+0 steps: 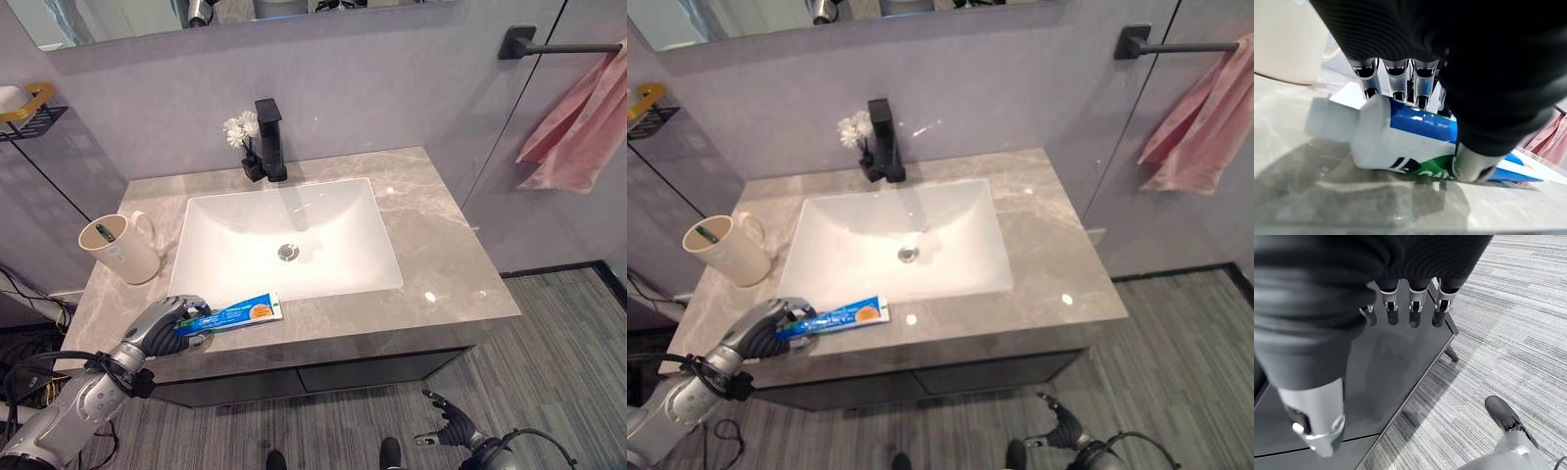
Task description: Put brush and paste in cup on sink, flatten towel.
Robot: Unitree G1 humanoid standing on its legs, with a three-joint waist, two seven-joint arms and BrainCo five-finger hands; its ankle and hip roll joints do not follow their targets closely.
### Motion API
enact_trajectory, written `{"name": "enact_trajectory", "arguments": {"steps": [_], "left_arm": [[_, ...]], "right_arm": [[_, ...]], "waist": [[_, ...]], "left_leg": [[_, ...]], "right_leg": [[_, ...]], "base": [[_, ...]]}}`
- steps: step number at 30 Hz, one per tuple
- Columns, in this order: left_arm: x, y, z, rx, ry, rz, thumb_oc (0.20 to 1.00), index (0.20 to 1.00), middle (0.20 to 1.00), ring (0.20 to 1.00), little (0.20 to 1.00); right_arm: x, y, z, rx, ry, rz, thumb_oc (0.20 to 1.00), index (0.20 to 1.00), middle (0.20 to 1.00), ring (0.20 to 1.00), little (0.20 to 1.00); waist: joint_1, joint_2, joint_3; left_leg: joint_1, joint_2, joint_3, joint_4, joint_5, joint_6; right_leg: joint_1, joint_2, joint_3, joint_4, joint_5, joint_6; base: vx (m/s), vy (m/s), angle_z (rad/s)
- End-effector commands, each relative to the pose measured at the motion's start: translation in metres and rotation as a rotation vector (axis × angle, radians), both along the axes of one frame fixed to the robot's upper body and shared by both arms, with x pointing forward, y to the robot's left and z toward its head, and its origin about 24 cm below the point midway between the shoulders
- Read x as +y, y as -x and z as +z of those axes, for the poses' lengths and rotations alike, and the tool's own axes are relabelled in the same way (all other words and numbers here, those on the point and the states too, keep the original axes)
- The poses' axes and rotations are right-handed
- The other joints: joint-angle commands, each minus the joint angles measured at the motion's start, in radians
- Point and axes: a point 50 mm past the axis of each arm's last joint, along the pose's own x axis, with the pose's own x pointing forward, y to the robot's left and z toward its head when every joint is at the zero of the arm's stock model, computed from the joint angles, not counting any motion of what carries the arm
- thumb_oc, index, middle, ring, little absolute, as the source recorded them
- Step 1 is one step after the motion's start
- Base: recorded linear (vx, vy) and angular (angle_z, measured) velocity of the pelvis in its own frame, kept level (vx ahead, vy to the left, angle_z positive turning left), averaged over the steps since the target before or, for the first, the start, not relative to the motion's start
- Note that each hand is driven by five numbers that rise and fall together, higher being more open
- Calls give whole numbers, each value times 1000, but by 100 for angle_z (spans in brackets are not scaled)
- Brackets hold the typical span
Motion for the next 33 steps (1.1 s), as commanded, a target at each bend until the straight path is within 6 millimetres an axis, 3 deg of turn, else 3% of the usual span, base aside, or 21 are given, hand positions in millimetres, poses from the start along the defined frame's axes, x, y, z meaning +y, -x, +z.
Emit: {"name": "enact_trajectory", "arguments": {"steps": [1, 3, 7, 14, 15, 16, 17, 20, 21, 25, 28, 30, 31, 33], "left_arm": [[-12, 29, -54, 246, -146, -96, 482, 482, 482, 482, 482], [-12, 29, -57, 247, -165, -98, 445, 445, 445, 445, 445], [-11, 31, -66, 254, -187, -85, 200, 200, 200, 200, 200], [-11, 24, -64, 200, -178, -55, 200, 200, 200, 200, 200], [-12, 21, -58, 168, -172, -53, 200, 200, 200, 200, 200], [-12, 21, -58, 167, -173, -53, 200, 200, 200, 200, 200], [-11, 16, -47, 114, -169, -47, 200, 200, 200, 200, 200], [-6, 8, -30, 24, -176, -17, 200, 200, 200, 200, 200], [-6, 8, -29, 24, -176, -17, 200, 200, 200, 200, 200], [4, -4, 4, -133, -194, 34, 200, 200, 200, 200, 200], [6, -8, 17, -197, -202, 38, 200, 200, 200, 200, 200], [8, -16, 43, -336, -219, 53, 200, 200, 200, 200, 200], [7, -19, 52, -390, -215, 54, 200, 200, 200, 200, 200], [8, -24, 73, -516, -210, 76, 200, 200, 200, 200, 200]], "right_arm": [[7, -31, 18, -149, 1, 72, 1000, 1000, 1000, 1000, 1000], [7, -32, 20, -159, 3, 74, 1000, 1000, 1000, 1000, 1000], [3, -28, 15, -146, 12, 35, 1000, 1000, 1000, 1000, 1000], [-20, -4, -7, -49, 16, -245, 1000, 1000, 1000, 1000, 1000], [-33, 16, -19, 25, 28, -406, 1000, 1000, 1000, 1000, 1000], [-33, 15, -19, 24, 27, -407, 1000, 1000, 1000, 1000, 1000], [-43, 37, -29, 101, 33, -571, 1000, 1000, 1000, 1000, 1000], [-67, 66, -30, 135, 27, -889, 1000, 1000, 1000, 1000, 1000], [-67, 65, -30, 134, 26, -890, 1000, 1000, 1000, 1000, 1000], [-118, 75, -4, -61, 14, -1299, 1000, 1000, 1000, 1000, 1000], [-129, 66, 6, -147, 15, -1334, 1000, 1000, 1000, 1000, 1000], [-155, 38, 39, -366, 33, -1342, 1000, 1000, 1000, 1000, 1000], [-162, 29, 52, -443, 42, -1329, 1000, 1000, 1000, 1000, 1000], [-165, -8, 89, -673, 21, -1210, 1000, 1000, 1000, 1000, 1000]], "waist": [[-24, -40, 49], [-25, -42, 46], [-26, -47, 37], [-29, -47, 18], [-27, -46, 10], [-26, -47, 11], [-24, -45, 2], [-26, -46, -16], [-26, -46, -16], [-29, -49, -38], [-33, -51, -47], [-38, -54, -62], [-41, -53, -64], [-50, -52, -69]], "left_leg": [[14, 3, -20, 9, 4, 8], [16, 5, -20, 9, 2, 7], [24, 7, -19, 9, 1, 5], [26, 10, -25, 9, 6, 1], [28, 11, -28, 9, 8, 2], [28, 11, -29, 9, 8, 1], [31, 11, -35, 9, 8, 2], [35, 10, -41, 9, 8, 1], [35, 10, -41, 9, 8, 1], [36, 11, -47, 9, 8, -3], [33, 12, -47, 9, 9, -5], [31, 12, -46, 9, 8, -7], [30, 12, -46, 9, 7, -7], [37, 14, -43, 9, 0, -9]], "right_leg": [[56, -28, 1, 22, 12, 59], [58, -26, 3, 22, 10, 59], [65, -22, 5, 22, 10, 57], [72, -18, 1, 29, 18, 55], [75, -18, -1, 37, 18, 54], [75, -18, -1, 37, 18, 54], [79, -17, -3, 47, 17, 52], [86, -16, -5, 50, 16, 51], [86, -15, -5, 49, 16, 51], [98, -17, -14, 38, 23, 54], [97, -18, -14, 32, 28, 55], [97, -19, -11, 23, 31, 56], [97, -20, -10, 21, 32, 56], [101, -18, -5, 21, 27, 57]], "base": [[0, 0, 0], [0, 0, 0], [0, 0, 0], [0, 0, 0], [0, 0, 0], [0, 0, 0], [0, 0, 0], [-3, -5, 1], [0, 0, 0], [0, 0, 0], [-8, -2, 1], [0, 0, 0], [0, 0, 0], [-6, 1, -2]]}}
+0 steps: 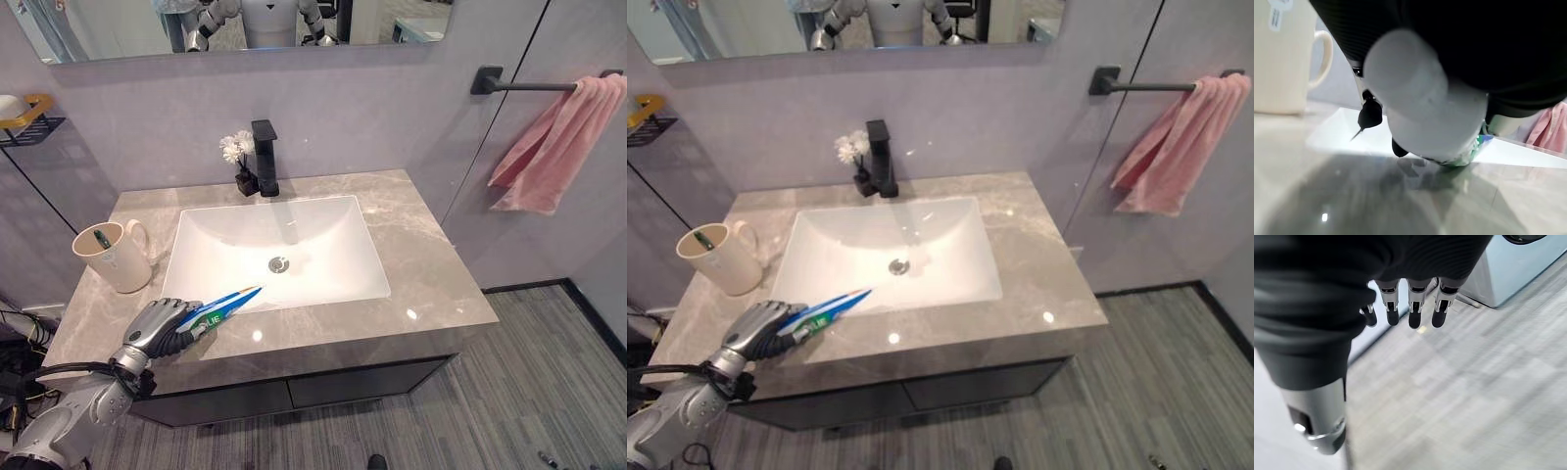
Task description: Put brush and paste in cup on sink, flatten towel.
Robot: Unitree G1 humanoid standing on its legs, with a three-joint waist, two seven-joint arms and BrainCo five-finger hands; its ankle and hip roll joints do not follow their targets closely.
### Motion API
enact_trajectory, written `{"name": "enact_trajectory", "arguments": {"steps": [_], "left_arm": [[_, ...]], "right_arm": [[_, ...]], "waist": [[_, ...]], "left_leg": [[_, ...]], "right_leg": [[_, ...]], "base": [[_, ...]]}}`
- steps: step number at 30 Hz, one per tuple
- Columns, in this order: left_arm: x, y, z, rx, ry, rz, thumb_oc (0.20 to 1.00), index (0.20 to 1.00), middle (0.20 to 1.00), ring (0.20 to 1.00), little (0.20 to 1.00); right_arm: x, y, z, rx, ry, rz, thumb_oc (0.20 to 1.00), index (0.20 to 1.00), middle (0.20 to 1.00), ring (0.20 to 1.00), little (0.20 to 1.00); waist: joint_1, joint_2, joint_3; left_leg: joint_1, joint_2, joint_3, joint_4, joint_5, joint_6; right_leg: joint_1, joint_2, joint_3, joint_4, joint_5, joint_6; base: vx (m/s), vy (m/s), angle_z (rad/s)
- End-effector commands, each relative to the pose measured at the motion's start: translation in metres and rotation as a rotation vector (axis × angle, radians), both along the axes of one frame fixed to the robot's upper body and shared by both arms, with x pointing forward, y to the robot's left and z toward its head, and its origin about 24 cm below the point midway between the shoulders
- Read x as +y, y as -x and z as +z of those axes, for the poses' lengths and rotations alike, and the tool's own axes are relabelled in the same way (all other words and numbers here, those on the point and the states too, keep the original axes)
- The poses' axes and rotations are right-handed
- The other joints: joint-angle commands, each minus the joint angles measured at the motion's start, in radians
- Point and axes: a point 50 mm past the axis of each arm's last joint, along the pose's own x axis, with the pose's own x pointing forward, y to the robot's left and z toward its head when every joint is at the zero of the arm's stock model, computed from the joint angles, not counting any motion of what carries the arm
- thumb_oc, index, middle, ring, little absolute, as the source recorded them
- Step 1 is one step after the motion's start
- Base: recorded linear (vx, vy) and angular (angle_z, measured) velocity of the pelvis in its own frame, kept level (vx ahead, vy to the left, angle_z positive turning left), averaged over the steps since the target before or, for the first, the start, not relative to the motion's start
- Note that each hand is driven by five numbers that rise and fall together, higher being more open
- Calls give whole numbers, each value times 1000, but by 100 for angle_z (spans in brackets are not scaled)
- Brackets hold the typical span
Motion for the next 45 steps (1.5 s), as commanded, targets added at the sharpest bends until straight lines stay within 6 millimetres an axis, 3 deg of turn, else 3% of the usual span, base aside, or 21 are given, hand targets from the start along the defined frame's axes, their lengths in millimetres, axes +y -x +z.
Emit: {"name": "enact_trajectory", "arguments": {"steps": [1, 2, 5, 6, 8, 10, 11, 12, 15, 17, 18, 23, 24, 25, 28, 31, 35, 45], "left_arm": [[2, -22, 71, -403, 15, 3, 200, 200, 200, 200, 200], [2, -22, 71, -402, 15, 3, 200, 200, 200, 200, 200], [-8, -28, 107, -602, 16, -33, 200, 200, 200, 200, 200], [-8, -28, 107, -603, 15, -32, 200, 200, 200, 200, 200], [-17, -32, 136, -745, 7, -71, 200, 200, 200, 200, 200], [-17, -32, 137, -747, 6, -70, 200, 200, 200, 200, 200], [-24, -36, 154, -827, 3, -95, 200, 200, 200, 200, 200], [-24, -36, 154, -829, 3, -94, 200, 200, 200, 200, 200], [-43, -40, 186, -975, 37, -158, 200, 200, 200, 200, 200], [-56, -47, 203, -1028, 65, -203, 200, 200, 200, 200, 200], [-68, -52, 211, -1034, 82, -249, 200, 200, 200, 200, 200], [-89, -55, 219, -1060, 126, -322, 200, 200, 200, 200, 200], [-93, -56, 221, -1069, 134, -338, 200, 200, 200, 200, 200], [-93, -56, 222, -1070, 132, -338, 200, 200, 200, 200, 200], [-108, -55, 221, -1068, 171, -406, 200, 200, 200, 200, 200], [-112, -53, 215, -1044, 198, -433, 200, 200, 200, 200, 200], [-120, -48, 200, -975, 220, -485, 200, 200, 200, 200, 200], [-122, -43, 163, -801, 344, -495, 200, 200, 200, 200, 200]], "right_arm": [[-19, -69, 72, -326, 267, 97, 1000, 1000, 1000, 1000, 1000], [-19, -68, 72, -325, 267, 97, 1000, 1000, 1000, 1000, 1000], [2, -114, 132, -572, 433, 280, 1000, 1000, 1000, 1000, 1000], [3, -113, 132, -570, 435, 279, 1000, 1000, 1000, 1000, 1000], [31, -140, 168, -701, 512, 461, 1000, 1000, 1000, 1000, 1000], [32, -140, 168, -700, 514, 460, 1000, 1000, 1000, 1000, 1000], [51, -157, 186, -761, 535, 589, 1000, 1000, 1000, 1000, 1000], [52, -158, 187, -762, 535, 588, 1000, 1000, 1000, 1000, 1000], [111, -188, 213, -962, 367, 913, 1000, 1000, 1000, 1000, 1000], [153, -209, 211, -1019, 57, 1138, 1000, 1000, 1000, 1000, 1000], [186, -218, 219, -972, -60, 1364, 1000, 1000, 1000, 1000, 1000], [252, -241, 239, -1165, -304, 1427, 1000, 1000, 1000, 1000, 1000], [266, -243, 245, -1199, -345, 1456, 1000, 1000, 1000, 1000, 1000], [267, -243, 245, -1201, -346, 1456, 1000, 1000, 1000, 1000, 1000], [307, -242, 262, -1303, -451, 1525, 1000, 1000, 1000, 1000, 1000], [329, -236, 280, -1392, -494, 1584, 1000, 1000, 1000, 1000, 1000], [340, -231, 300, -1518, -530, 1582, 1000, 1000, 1000, 1000, 1000], [355, -224, 322, -1697, -686, 1515, 1000, 1000, 1000, 1000, 1000]], "waist": [[-19, -6, -13], [-18, -6, -14], [-29, -8, -29], [-29, -7, -28], [-31, -10, -40], [-31, -10, -39], [-31, -11, -49], [-31, -12, -47], [-23, -18, -54], [-17, -28, -56], [-11, -34, -58], [14, -31, -59], [16, -30, -59], [16, -31, -57], [27, -31, -56], [34, -33, -54], [52, -40, -44], [100, -57, -32]], "left_leg": [[-2, 7, -41, 10, 15, -11], [-3, 7, -41, 10, 15, -11], [5, 9, -38, 10, 12, -9], [5, 10, -38, 10, 12, -9], [9, 12, -34, 10, 12, -10], [8, 12, -33, 10, 12, -10], [10, 14, -31, 10, 13, -12], [10, 14, -30, 10, 13, -12], [20, 19, -26, 10, 11, -17], [17, 21, -22, 10, 22, -20], [25, 23, -17, 10, 20, -23], [18, 22, -19, 10, 27, -20], [19, 21, -18, 10, 26, -19], [19, 21, -18, 10, 26, -19], [19, 19, -19, 10, 25, -18], [19, 16, -20, 10, 24, -16], [15, 10, -30, 10, 23, -13], [-5, -4, -53, 10, 23, -5]], "right_leg": [[60, -25, -2, 22, 35, 58], [60, -25, -2, 22, 35, 58], [63, -23, 3, 26, 28, 53], [63, -22, 3, 26, 27, 53], [65, -21, 6, 25, 26, 50], [65, -21, 7, 25, 26, 50], [65, -19, 8, 24, 23, 48], [65, -19, 8, 24, 23, 48], [72, -14, 14, 24, 14, 45], [70, -14, 16, 23, 20, 41], [75, -12, 18, 22, 15, 41], [71, -16, 16, 18, 20, 38], [72, -17, 16, 18, 21, 37], [72, -17, 16, 18, 20, 38], [75, -21, 13, 16, 19, 37], [77, -24, 11, 15, 20, 39], [81, -28, 1, 15, 19, 41], [85, -41, -23, 12, 23, 43]], "base": [[-30, -2, -3], [0, 0, 0], [0, 0, 0], [0, 0, 0], [0, 0, 0], [0, 0, 0], [0, 0, 0], [0, 0, 0], [-9, -8, -3], [-46, -11, -5], [-61, -1, -1], [-7, 1, 0], [0, 0, 0], [0, 0, 0], [0, 0, 0], [0, 0, 0], [0, 0, 0], [10, 14, 7]]}}
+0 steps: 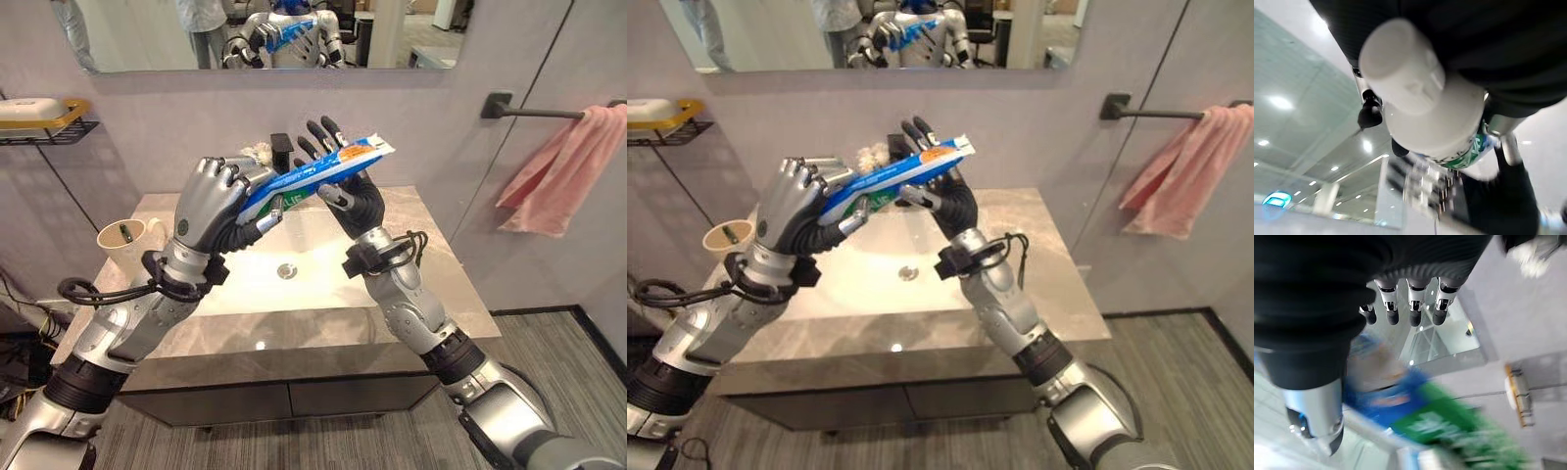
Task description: Put brush and paste in cup on sink, flatten towel.
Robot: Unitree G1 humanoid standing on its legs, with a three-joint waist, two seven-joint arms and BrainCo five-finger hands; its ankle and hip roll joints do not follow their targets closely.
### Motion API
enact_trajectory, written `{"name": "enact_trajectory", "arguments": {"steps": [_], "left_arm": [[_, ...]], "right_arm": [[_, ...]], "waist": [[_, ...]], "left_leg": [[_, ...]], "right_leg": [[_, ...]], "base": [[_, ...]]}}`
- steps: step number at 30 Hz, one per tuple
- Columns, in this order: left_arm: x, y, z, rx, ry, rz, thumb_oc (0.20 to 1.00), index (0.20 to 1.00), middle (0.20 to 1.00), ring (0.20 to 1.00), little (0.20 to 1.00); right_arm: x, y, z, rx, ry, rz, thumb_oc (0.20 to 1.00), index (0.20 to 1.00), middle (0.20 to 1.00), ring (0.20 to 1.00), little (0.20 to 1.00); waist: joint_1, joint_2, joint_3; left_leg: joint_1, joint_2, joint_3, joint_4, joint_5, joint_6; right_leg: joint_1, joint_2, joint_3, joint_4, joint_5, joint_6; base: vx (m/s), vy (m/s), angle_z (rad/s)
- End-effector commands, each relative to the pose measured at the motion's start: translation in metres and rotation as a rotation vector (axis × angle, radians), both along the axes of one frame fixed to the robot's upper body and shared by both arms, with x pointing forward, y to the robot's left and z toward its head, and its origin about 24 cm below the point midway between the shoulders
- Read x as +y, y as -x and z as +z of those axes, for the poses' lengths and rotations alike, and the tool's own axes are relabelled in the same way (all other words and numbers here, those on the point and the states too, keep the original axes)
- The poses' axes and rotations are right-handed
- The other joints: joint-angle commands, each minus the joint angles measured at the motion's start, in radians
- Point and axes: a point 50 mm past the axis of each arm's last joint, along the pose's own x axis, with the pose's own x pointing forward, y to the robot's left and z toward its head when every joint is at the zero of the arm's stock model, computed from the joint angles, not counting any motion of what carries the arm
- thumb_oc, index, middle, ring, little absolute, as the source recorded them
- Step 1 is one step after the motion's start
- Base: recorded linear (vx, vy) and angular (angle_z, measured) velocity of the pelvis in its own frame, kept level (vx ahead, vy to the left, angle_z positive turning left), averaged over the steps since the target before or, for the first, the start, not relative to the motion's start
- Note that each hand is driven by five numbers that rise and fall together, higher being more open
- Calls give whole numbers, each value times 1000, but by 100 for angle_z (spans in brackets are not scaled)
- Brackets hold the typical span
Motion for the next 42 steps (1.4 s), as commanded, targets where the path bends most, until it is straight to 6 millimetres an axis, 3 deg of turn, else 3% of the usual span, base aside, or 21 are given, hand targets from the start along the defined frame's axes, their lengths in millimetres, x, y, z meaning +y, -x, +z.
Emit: {"name": "enact_trajectory", "arguments": {"steps": [1, 6, 13, 14, 15, 16, 17, 18, 28, 29, 30, 31, 32, 42], "left_arm": [[-5, 3, 30, -82, 25, -83, 200, 200, 200, 200, 200], [-5, 3, 17, -5, 74, -104, 200, 200, 200, 200, 200], [-8, 0, 10, 40, 108, -109, 200, 200, 200, 200, 200], [-8, 0, 10, 40, 108, -109, 200, 200, 200, 200, 200], [-9, 0, 10, 41, 113, -112, 200, 200, 200, 200, 200], [-10, 0, 10, 41, 116, -114, 200, 200, 200, 200, 200], [-10, 0, 10, 38, 118, -114, 200, 200, 200, 200, 200], [-11, 0, 9, 38, 119, -114, 200, 200, 200, 200, 200], [-9, 1, 2, 63, 152, -107, 200, 200, 200, 200, 200], [-4, 4, -4, 84, 196, -90, 341, 341, 341, 341, 341], [-3, 5, -6, 91, 209, -87, 551, 551, 551, 551, 551], [-2, 5, -8, 98, 221, -83, 887, 887, 887, 887, 887], [0, 6, -10, 108, 238, -79, 1000, 1000, 1000, 1000, 1000], [22, 16, -15, 96, 304, -4, 1000, 1000, 1000, 1000, 1000]], "right_arm": [[5, 5, 55, -176, -158, 37, 1000, 1000, 1000, 1000, 1000], [11, 7, 58, -155, -215, 67, 1000, 1000, 1000, 1000, 1000], [19, 9, 47, -87, -234, 115, 1000, 1000, 1000, 1000, 1000], [19, 9, 47, -87, -234, 115, 937, 937, 937, 937, 937], [20, 8, 44, -75, -236, 117, 630, 630, 630, 630, 630], [20, 9, 43, -70, -237, 120, 485, 485, 485, 485, 485], [21, 9, 41, -62, -239, 121, 410, 410, 410, 410, 410], [21, 8, 39, -55, -239, 118, 200, 200, 200, 200, 200], [13, 4, 37, -31, -289, 47, 200, 200, 200, 200, 200], [9, 1, 40, -25, -333, -10, 200, 200, 200, 200, 200], [7, 0, 41, -26, -345, -24, 200, 200, 200, 200, 200], [5, -1, 42, -29, -353, -44, 200, 200, 200, 200, 200], [2, -2, 44, -34, -366, -70, 200, 200, 200, 200, 200], [-19, -8, 60, -91, -395, -221, 200, 200, 200, 200, 200]], "waist": [[21, -65, 0], [34, -71, 5], [36, -72, 8], [36, -72, 8], [34, -71, 8], [33, -72, 8], [33, -72, 7], [31, -72, 7], [39, -73, 4], [54, -75, 3], [56, -76, 4], [61, -76, 4], [75, -78, 7], [147, -100, 24]], "left_leg": [[-10, -26, -33, 5, 11, 14], [-18, -31, -43, 5, 13, 15], [-20, -34, -47, 5, 14, 18], [-20, -34, -47, 5, 14, 18], [-21, -35, -49, 5, 13, 18], [-20, -36, -49, 5, 13, 19], [-19, -36, -50, 5, 12, 20], [-19, -36, -50, 5, 12, 20], [-20, -42, -55, 5, 11, 23], [-28, -45, -68, 5, 13, 23], [-32, -47, -74, 5, 15, 22], [-35, -49, -78, 5, 17, 22], [-44, -51, -86, 5, 19, 20], [-100, -76, -162, 5, 38, 15]], "right_leg": [[68, -68, -3, 4, 25, 61], [71, -71, -12, 4, 25, 59], [75, -74, -20, 6, 25, 56], [75, -74, -20, 6, 25, 56], [75, -75, -21, 7, 26, 56], [76, -76, -21, 8, 26, 57], [76, -77, -22, 8, 27, 56], [77, -77, -22, 9, 27, 56], [80, -86, -30, 9, 31, 58], [84, -90, -42, 8, 32, 58], [86, -90, -46, 7, 32, 58], [86, -91, -51, 7, 33, 58], [88, -94, -62, 6, 34, 59], [109, -107, -148, 5, 41, 65]], "base": [[18, 8, 9], [11, 6, 4], [6, 9, 7], [-1, 8, 5], [0, 0, 0], [0, 0, 0], [0, 0, 0], [0, 0, 0], [0, 0, 0], [-19, 19, 8], [-23, 22, 20], [-27, 15, 26], [-24, 12, 20], [-15, 0, 28]]}}
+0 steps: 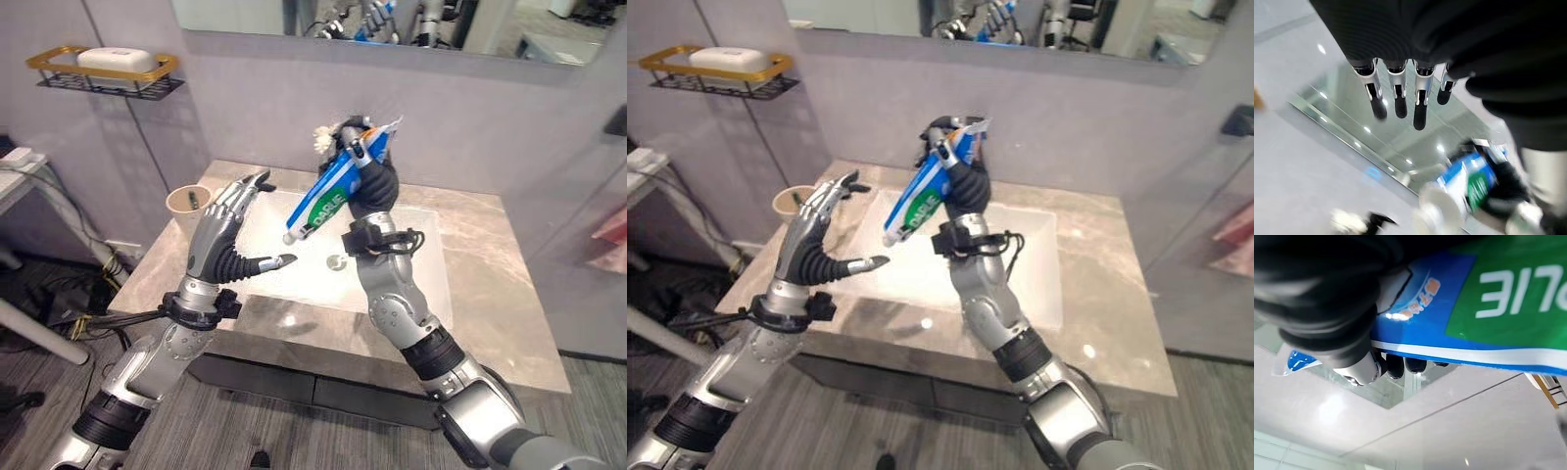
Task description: Put brush and paste in cup on sink, flatten towel.
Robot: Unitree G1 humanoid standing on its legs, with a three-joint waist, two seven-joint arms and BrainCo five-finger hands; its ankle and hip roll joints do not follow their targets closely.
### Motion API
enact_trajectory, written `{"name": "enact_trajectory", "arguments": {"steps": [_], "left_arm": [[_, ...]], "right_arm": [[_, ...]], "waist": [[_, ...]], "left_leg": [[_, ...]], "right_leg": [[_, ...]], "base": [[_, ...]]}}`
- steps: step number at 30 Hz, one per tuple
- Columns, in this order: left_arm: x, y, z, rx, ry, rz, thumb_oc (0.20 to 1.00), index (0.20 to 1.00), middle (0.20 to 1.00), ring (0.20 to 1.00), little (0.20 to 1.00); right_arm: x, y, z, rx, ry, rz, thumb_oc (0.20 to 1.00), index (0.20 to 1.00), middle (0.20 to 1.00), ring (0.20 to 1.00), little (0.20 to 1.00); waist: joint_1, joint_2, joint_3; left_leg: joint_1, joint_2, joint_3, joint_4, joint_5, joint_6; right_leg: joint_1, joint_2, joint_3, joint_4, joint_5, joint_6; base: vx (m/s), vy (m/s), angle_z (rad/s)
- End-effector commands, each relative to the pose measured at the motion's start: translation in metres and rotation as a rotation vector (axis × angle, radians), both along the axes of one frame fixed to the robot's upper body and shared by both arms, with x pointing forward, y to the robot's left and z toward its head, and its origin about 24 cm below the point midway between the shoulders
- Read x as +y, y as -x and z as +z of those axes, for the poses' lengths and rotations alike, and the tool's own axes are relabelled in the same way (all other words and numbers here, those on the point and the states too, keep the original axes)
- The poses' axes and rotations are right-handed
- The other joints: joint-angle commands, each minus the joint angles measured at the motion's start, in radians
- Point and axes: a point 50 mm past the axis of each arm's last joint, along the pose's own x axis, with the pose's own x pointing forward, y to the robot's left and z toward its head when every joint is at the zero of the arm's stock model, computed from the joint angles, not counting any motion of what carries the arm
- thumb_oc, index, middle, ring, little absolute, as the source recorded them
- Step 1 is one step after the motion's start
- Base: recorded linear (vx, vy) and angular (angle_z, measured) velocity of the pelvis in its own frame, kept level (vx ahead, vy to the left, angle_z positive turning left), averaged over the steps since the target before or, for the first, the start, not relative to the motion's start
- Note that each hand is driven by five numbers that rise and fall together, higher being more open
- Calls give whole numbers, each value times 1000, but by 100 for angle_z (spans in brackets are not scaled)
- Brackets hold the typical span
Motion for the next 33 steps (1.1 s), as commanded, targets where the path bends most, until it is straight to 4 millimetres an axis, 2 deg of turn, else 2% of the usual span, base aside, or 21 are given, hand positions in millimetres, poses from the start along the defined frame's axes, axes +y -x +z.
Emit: {"name": "enact_trajectory", "arguments": {"steps": [1, 5, 6, 7, 8, 9, 12, 13, 15, 16, 18, 20, 21, 24, 26, 28, 29, 33], "left_arm": [[17, 11, 20, -104, 44, 14, 1000, 1000, 1000, 1000, 1000], [40, 20, 9, -65, 103, 96, 1000, 1000, 1000, 1000, 1000], [40, 20, 9, -65, 103, 96, 1000, 1000, 1000, 1000, 1000], [57, 24, -1, -23, 134, 165, 1000, 1000, 1000, 1000, 1000], [57, 24, -1, -24, 134, 165, 1000, 1000, 1000, 1000, 1000], [69, 26, -9, 20, 184, 210, 1000, 1000, 1000, 1000, 1000], [78, 27, -16, 56, 207, 245, 1000, 1000, 1000, 1000, 1000], [92, 30, -35, 144, 326, 304, 1000, 1000, 1000, 1000, 1000], [97, 32, -42, 173, 389, 321, 1000, 1000, 1000, 1000, 1000], [111, 36, -64, 268, 428, 402, 1000, 1000, 1000, 1000, 1000], [119, 39, -84, 372, 382, 461, 1000, 1000, 1000, 1000, 1000], [124, 42, -95, 441, 339, 495, 1000, 1000, 1000, 1000, 1000], [129, 45, -110, 514, 325, 532, 1000, 1000, 1000, 1000, 1000], [133, 51, -134, 638, 330, 566, 1000, 1000, 1000, 1000, 1000], [138, 60, -158, 746, 349, 620, 1000, 1000, 1000, 1000, 1000], [138, 60, -161, 766, 335, 617, 1000, 1000, 1000, 1000, 1000], [140, 67, -179, 854, 328, 651, 1000, 1000, 1000, 1000, 1000], [139, 80, -205, 994, 295, 688, 1000, 1000, 1000, 1000, 1000]], "right_arm": [[-10, 2, 53, -212, -73, -85, 200, 200, 200, 200, 200], [-26, -2, 63, -238, -68, -173, 200, 200, 200, 200, 200], [-25, -2, 63, -238, -68, -172, 200, 200, 200, 200, 200], [-34, -2, 73, -270, -59, -220, 200, 200, 200, 200, 200], [-34, -2, 73, -270, -58, -220, 200, 200, 200, 200, 200], [-40, -1, 81, -301, -34, -258, 200, 200, 200, 200, 200], [-44, 0, 88, -329, -20, -290, 200, 200, 200, 200, 200], [-48, -1, 99, -359, 2, -323, 200, 200, 200, 200, 200], [-51, -1, 104, -374, 19, -346, 200, 200, 200, 200, 200], [-53, -1, 113, -400, 50, -371, 200, 200, 200, 200, 200], [-52, 0, 127, -455, 114, -401, 200, 200, 200, 200, 200], [-53, 1, 134, -479, 130, -406, 200, 200, 200, 200, 200], [-49, 1, 139, -494, 154, -406, 200, 200, 200, 200, 200], [-41, 0, 145, -514, 205, -388, 200, 200, 200, 200, 200], [-36, -4, 146, -518, 268, -384, 200, 200, 200, 200, 200], [-35, -6, 147, -514, 278, -388, 200, 200, 200, 200, 200], [-32, -11, 149, -510, 321, -403, 200, 200, 200, 200, 200], [-32, -18, 151, -492, 368, -429, 200, 200, 200, 200, 200]], "waist": [[33, -74, -23], [75, -83, -17], [74, -83, -18], [105, -88, -9], [103, -88, -9], [123, -91, -5], [133, -94, -3], [158, -101, 1], [162, -103, 2], [180, -109, 6], [194, -115, 8], [206, -121, 11], [211, -124, 12], [219, -132, 17], [225, -138, 20], [228, -139, 22], [231, -143, 25], [236, -147, 35]], "left_leg": [[-47, -56, -26, 4, 33, 14], [-75, -70, -61, 4, 43, 14], [-75, -71, -62, 4, 43, 14], [-82, -76, -80, 4, 42, 13], [-86, -77, -82, 4, 47, 14], [-94, -81, -93, 4, 45, 13], [-106, -87, -103, 4, 53, 15], [-113, -93, -116, 4, 54, 13], [-122, -97, -122, 4, 61, 16], [-128, -101, -129, 4, 58, 15], [-139, -106, -137, 4, 62, 16], [-147, -110, -145, 4, 63, 16], [-151, -113, -146, 4, 65, 16], [-164, -118, -153, 4, 67, 19], [-174, -121, -155, 4, 69, 20], [-179, -123, -156, 4, 69, 21], [-189, -128, -157, 4, 71, 22], [-206, -135, -159, 4, 73, 28]], "right_leg": [[72, -84, -2, 5, 79, 50], [80, -89, -43, 3, 81, 55], [80, -89, -44, 3, 81, 55], [88, -89, -62, 3, 77, 58], [85, -90, -64, 2, 81, 57], [91, -90, -79, 2, 76, 60], [90, -93, -90, 1, 81, 61], [95, -94, -105, 1, 81, 63], [91, -96, -112, 1, 86, 63], [96, -97, -122, 1, 84, 65], [97, -98, -135, 1, 86, 69], [95, -100, -143, 1, 88, 71], [95, -101, -149, 1, 89, 73], [87, -101, -154, 1, 94, 76], [83, -104, -158, 1, 98, 79], [80, -105, -159, 1, 101, 80], [74, -107, -158, 1, 108, 82], [60, -112, -159, 1, 118, 87]], "base": [[-7, 0, 19], [2, 1, 25], [28, -12, 29], [9, -8, 28], [24, -15, 33], [-15, 7, 24], [12, 0, 29], [20, 5, 19], [26, 8, 17], [30, 13, 27], [39, 18, 19], [20, 17, 11], [14, 15, 26], [16, 21, 12], [13, 18, 5], [4, 15, 6], [14, 31, 7], [2, 20, 2]]}}
